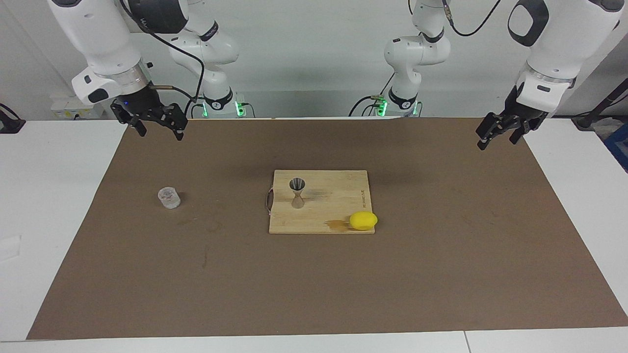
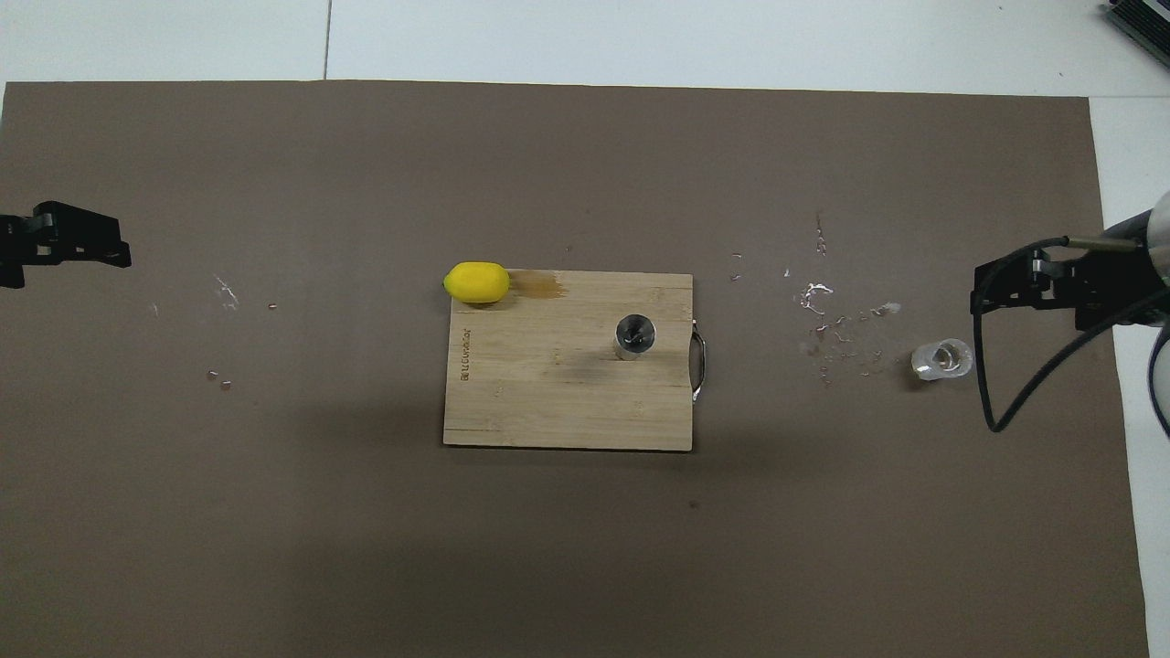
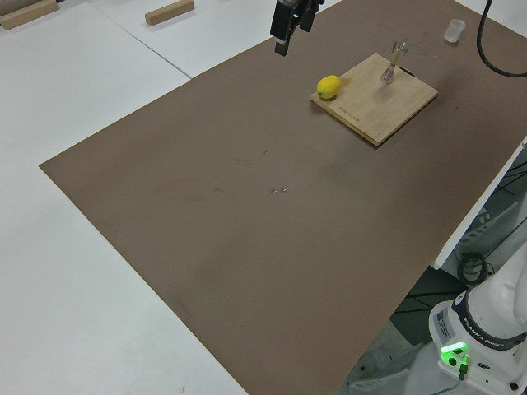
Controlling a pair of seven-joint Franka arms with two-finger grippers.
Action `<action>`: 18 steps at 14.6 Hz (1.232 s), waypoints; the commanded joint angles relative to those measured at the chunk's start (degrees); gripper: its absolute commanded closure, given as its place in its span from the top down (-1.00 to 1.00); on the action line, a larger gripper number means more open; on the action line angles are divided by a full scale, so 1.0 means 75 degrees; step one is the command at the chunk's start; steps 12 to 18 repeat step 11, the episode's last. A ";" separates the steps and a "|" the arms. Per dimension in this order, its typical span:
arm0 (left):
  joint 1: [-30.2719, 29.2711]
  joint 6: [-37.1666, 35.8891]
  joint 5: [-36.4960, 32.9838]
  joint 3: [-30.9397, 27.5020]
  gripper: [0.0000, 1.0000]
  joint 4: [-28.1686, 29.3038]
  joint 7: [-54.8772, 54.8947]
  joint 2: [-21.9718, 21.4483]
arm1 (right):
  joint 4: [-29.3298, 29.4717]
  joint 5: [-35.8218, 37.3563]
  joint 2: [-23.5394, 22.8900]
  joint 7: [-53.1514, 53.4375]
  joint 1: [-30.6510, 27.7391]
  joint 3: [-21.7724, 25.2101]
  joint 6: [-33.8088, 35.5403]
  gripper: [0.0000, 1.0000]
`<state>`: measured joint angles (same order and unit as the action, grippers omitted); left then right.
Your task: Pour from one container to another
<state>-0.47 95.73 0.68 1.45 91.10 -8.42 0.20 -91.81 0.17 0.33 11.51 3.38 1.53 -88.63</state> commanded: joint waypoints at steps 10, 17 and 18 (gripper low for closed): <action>0.0004 -0.0295 -0.0125 -0.0159 1.00 -0.0392 0.0455 0.0231 | -0.0321 -0.0117 0.0190 -0.0094 -0.0005 0.0054 -0.0042 1.00; 0.0027 -0.0260 -0.0114 -0.0159 1.00 -0.0392 0.0455 0.0220 | -0.0321 -0.0105 0.0178 -0.0094 -0.0005 0.0054 -0.0053 1.00; 0.0027 -0.0260 -0.0114 -0.0159 1.00 -0.0392 0.0455 0.0220 | -0.0321 -0.0105 0.0178 -0.0094 -0.0005 0.0054 -0.0053 1.00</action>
